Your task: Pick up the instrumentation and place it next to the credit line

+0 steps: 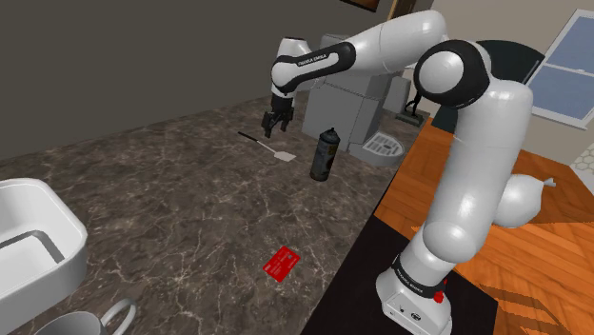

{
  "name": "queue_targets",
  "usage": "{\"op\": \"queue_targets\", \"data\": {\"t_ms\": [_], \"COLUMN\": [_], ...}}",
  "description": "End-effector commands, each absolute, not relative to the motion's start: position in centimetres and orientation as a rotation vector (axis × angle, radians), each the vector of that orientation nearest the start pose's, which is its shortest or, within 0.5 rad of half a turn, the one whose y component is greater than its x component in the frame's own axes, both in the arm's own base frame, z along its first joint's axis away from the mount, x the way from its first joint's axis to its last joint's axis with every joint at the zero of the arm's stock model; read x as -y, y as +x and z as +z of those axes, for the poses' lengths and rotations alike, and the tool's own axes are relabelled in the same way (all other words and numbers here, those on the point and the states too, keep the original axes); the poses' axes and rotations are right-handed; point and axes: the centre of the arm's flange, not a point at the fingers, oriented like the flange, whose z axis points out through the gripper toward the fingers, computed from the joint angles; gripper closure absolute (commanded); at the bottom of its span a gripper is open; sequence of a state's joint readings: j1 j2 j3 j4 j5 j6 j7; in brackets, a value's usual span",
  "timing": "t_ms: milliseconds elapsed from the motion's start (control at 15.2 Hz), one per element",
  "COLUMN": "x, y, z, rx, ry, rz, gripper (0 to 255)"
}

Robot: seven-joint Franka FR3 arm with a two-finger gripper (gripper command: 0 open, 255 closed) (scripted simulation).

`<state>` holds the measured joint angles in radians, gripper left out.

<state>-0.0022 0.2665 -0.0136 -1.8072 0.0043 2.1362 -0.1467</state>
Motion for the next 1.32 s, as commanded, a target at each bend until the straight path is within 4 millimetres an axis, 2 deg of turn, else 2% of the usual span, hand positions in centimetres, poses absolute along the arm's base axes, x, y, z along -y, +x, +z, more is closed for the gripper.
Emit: {"op": "queue_targets", "data": {"t_ms": [0, 132, 198, 660, 1188, 1254], "x": [0.6, 0.3, 0.3, 0.2, 0.2, 0.2], "y": [65.6, 67.8, 67.9, 68.2, 68.2, 68.2], "z": [39.2, 37.9, 37.8, 33.8, 33.9, 33.9], "rx": [0.232, 0.260, 0.261, 0.261, 0.261, 0.261], "ry": [-3.131, -3.123, -3.123, -3.123, -3.123, -3.123], "rz": [-0.101, -0.104, -0.104, -0.104, -0.104, -0.104], "gripper": [0, 0, 0, 0, 0, 255]}}
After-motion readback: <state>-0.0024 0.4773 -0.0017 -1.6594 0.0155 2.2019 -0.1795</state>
